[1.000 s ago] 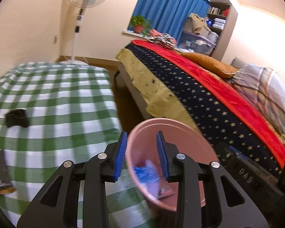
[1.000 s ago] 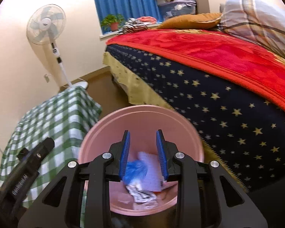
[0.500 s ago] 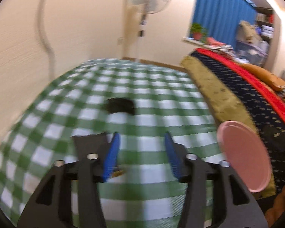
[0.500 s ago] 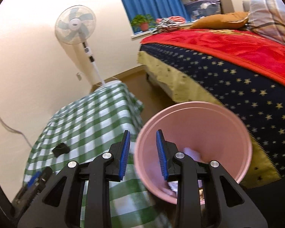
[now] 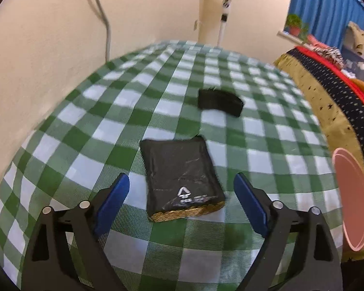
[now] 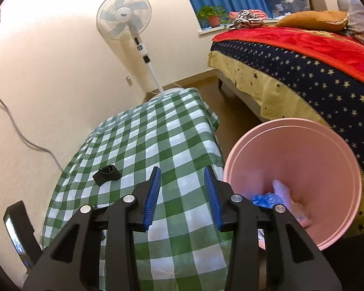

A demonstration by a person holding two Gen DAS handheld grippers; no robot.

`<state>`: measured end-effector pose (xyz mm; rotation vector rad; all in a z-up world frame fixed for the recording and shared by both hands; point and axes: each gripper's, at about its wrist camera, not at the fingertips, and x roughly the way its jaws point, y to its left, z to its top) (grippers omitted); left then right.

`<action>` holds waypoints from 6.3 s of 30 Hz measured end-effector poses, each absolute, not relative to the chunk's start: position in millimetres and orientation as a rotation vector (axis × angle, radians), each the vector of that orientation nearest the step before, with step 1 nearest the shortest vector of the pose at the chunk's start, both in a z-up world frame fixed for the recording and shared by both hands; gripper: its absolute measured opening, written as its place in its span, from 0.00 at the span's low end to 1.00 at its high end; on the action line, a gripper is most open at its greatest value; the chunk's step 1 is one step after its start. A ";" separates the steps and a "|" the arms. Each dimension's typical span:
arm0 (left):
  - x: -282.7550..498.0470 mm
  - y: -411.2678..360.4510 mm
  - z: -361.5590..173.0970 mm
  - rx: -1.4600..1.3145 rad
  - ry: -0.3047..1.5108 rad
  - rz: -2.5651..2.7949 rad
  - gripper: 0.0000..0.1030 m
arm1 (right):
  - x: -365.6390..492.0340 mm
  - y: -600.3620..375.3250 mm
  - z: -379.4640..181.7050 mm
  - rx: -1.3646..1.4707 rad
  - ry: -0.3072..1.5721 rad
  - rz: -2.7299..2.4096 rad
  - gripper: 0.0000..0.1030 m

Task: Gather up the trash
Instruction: 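Grasp the black pouch with the left tool while the right tool reaches the black strap, then grasp the black strap with the right tool while the left tool holds the pouch, then carry the black pouch and strap over the pink bin with both tools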

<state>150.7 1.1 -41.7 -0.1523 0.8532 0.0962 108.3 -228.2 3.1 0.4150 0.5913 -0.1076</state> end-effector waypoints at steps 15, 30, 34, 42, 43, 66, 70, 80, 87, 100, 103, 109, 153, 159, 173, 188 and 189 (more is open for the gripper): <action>175.1 14.0 -47.3 -0.127 0.891 0.124 0.53 | 162.9 -181.2 -12.1 0.337 0.644 0.066 0.52; 201.7 42.6 -48.8 -0.232 0.861 0.158 0.45 | 248.6 -125.6 -30.0 0.174 0.760 0.206 0.55; 203.4 44.2 -48.8 -0.236 0.859 0.153 0.45 | 263.8 -111.7 -38.4 0.144 0.804 0.242 0.55; 201.6 45.8 -48.3 -0.240 0.861 0.151 0.44 | 273.8 -95.1 -44.3 0.112 0.843 0.277 0.20; 201.6 45.8 -48.3 -0.240 0.861 0.151 0.44 | 272.4 -96.3 -43.9 0.124 0.841 0.289 0.12; 170.1 33.6 -10.0 -0.253 0.784 0.083 0.41 | 182.3 -150.6 12.0 0.264 0.693 0.151 0.08; 160.7 28.3 -1.9 -0.244 0.769 0.062 0.41 | 165.0 -156.0 24.2 0.262 0.675 0.142 0.08; 141.3 8.6 12.0 -0.230 0.729 -0.016 0.41 | 125.8 -179.2 49.6 0.262 0.630 0.098 0.08; 131.6 -8.9 19.1 -0.197 0.713 -0.069 0.41 | 109.7 -189.3 61.9 0.275 0.611 0.066 0.08; 119.2 -17.4 29.4 -0.186 0.693 -0.112 0.41 | 82.9 -207.7 74.1 0.260 0.588 0.015 0.08; 118.1 -22.8 31.8 -0.182 0.689 -0.123 0.41 | 77.0 -214.7 75.2 0.258 0.584 -0.005 0.08; 116.6 -33.3 35.8 -0.172 0.680 -0.154 0.41 | 67.4 -231.7 80.0 0.274 0.564 -0.052 0.08; 110.0 -168.4 36.5 -0.127 0.595 -0.528 0.41 | 22.2 -360.1 82.1 0.397 0.484 -0.488 0.08; 111.0 -193.2 27.4 -0.088 0.588 -0.577 0.41 | 31.3 -366.0 74.6 0.403 0.492 -0.505 0.08; 123.7 -222.0 2.2 -0.062 0.638 -0.623 0.41 | 50.2 -376.9 49.5 0.414 0.529 -0.538 0.08; 129.0 -236.6 -14.8 -0.069 0.675 -0.650 0.41 | 60.2 -383.4 35.2 0.421 0.552 -0.554 0.10; 129.5 -236.8 -15.3 -0.068 0.677 -0.652 0.41 | 59.9 -384.0 35.1 0.423 0.552 -0.557 0.11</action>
